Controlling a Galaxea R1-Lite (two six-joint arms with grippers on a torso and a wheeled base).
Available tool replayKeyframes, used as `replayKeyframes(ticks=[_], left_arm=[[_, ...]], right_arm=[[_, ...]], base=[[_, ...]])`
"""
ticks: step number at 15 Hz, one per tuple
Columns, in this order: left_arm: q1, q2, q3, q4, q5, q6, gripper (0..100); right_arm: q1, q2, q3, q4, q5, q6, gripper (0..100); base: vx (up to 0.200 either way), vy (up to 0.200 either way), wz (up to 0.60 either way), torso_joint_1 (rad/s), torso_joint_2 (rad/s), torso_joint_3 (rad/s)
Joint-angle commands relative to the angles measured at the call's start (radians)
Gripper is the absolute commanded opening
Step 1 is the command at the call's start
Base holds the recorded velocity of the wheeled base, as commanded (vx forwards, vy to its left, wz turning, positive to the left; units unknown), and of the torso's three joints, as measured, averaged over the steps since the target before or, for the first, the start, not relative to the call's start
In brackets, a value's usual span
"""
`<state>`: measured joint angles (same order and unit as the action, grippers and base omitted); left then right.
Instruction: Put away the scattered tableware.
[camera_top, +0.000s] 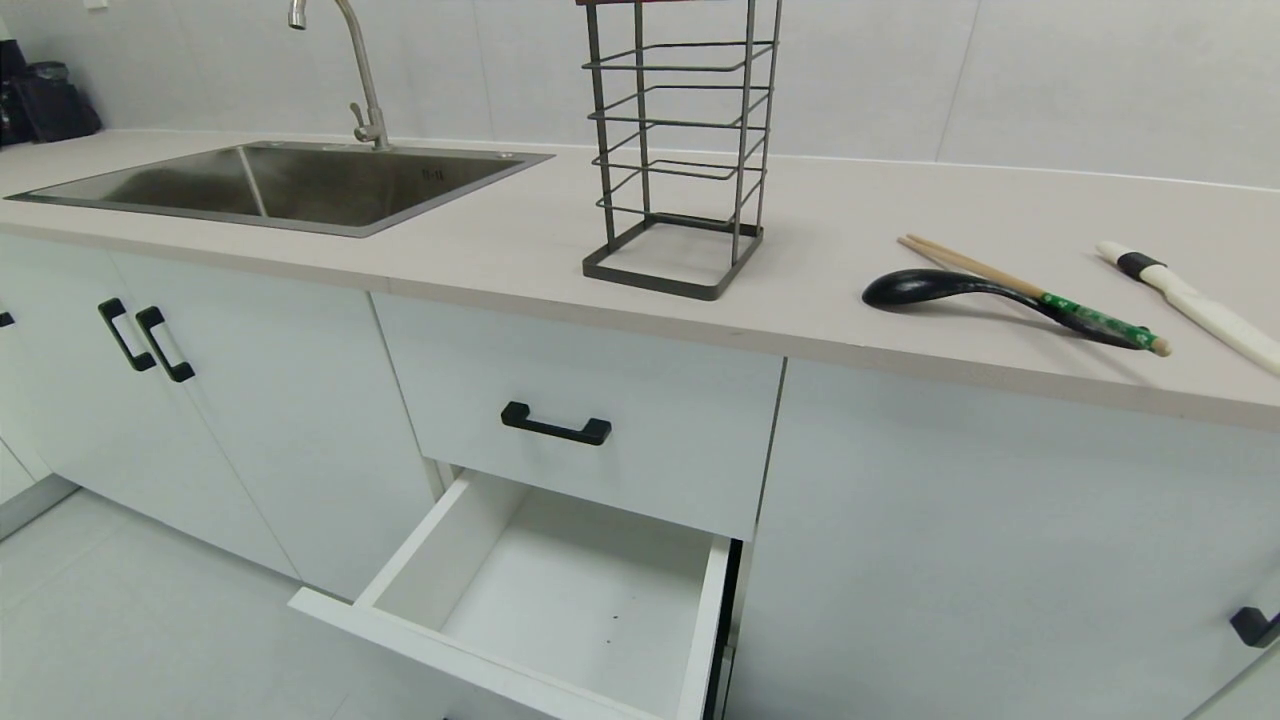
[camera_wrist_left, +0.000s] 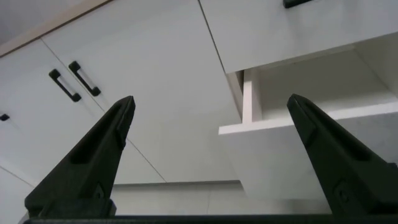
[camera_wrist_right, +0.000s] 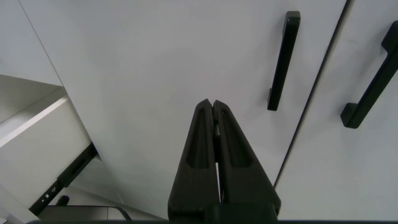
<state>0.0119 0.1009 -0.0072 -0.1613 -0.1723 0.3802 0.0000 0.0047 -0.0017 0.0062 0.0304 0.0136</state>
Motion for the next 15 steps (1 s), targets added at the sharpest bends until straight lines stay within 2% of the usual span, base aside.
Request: replayKeyframes(ticks=[1,2,3,5,7,8,9,10,11,12,13,14,15], left_arm=[[-0.012,-0.101,0.007,0.032,0.002,-0.034,100],[-0.012,-0.101,0.007,0.088,0.010,-0.086,100],[-0.012,-0.101,0.007,0.094,0.014,-0.139,100],[-0.012,-0.101,0.007,0.095,0.024,-0.173,100],[-0.012,-0.101,0.007,0.095,0.017,-0.176,100],[-0.012,-0.101,0.007,0.097,-0.013,-0.225,100],[-0.012,-0.101,0.007,0.097,-0.047,-0.320,100],[-0.012,-0.101,0.007,0.098,-0.056,-0.408,100],[-0.012,-0.101,0.007,0.095,-0.022,-0.481,100],[-0.012,-0.101,0.007,0.095,0.004,-0.486,100],[-0.012,-0.101,0.007,0.091,0.057,-0.465,100],[-0.012,-0.101,0.007,0.089,0.060,-0.454,100],[-0.012,-0.101,0.007,0.105,0.071,-0.376,100]], right_arm=[[0.000,0.001,0.000,0.000,0.000,0.000,0],[0.000,0.001,0.000,0.000,0.000,0.000,0],[0.000,0.001,0.000,0.000,0.000,0.000,0],[0.000,0.001,0.000,0.000,0.000,0.000,0],[0.000,0.001,0.000,0.000,0.000,0.000,0],[0.000,0.001,0.000,0.000,0.000,0.000,0],[0.000,0.001,0.000,0.000,0.000,0.000,0],[0.000,0.001,0.000,0.000,0.000,0.000,0],[0.000,0.001,0.000,0.000,0.000,0.000,0],[0.000,0.001,0.000,0.000,0.000,0.000,0],[0.000,0.001,0.000,0.000,0.000,0.000,0],[0.000,0.001,0.000,0.000,0.000,0.000,0],[0.000,0.001,0.000,0.000,0.000,0.000,0]], base=[[0.000,0.000,0.00,0.000,0.00,0.000],[0.000,0.000,0.00,0.000,0.00,0.000],[0.000,0.000,0.00,0.000,0.00,0.000],[0.000,0.000,0.00,0.000,0.00,0.000],[0.000,0.000,0.00,0.000,0.00,0.000],[0.000,0.000,0.00,0.000,0.00,0.000],[0.000,0.000,0.00,0.000,0.00,0.000],[0.000,0.000,0.00,0.000,0.00,0.000],[0.000,0.000,0.00,0.000,0.00,0.000],[0.000,0.000,0.00,0.000,0.00,0.000],[0.000,0.000,0.00,0.000,0.00,0.000],[0.000,0.000,0.00,0.000,0.00,0.000],[0.000,0.000,0.00,0.000,0.00,0.000]])
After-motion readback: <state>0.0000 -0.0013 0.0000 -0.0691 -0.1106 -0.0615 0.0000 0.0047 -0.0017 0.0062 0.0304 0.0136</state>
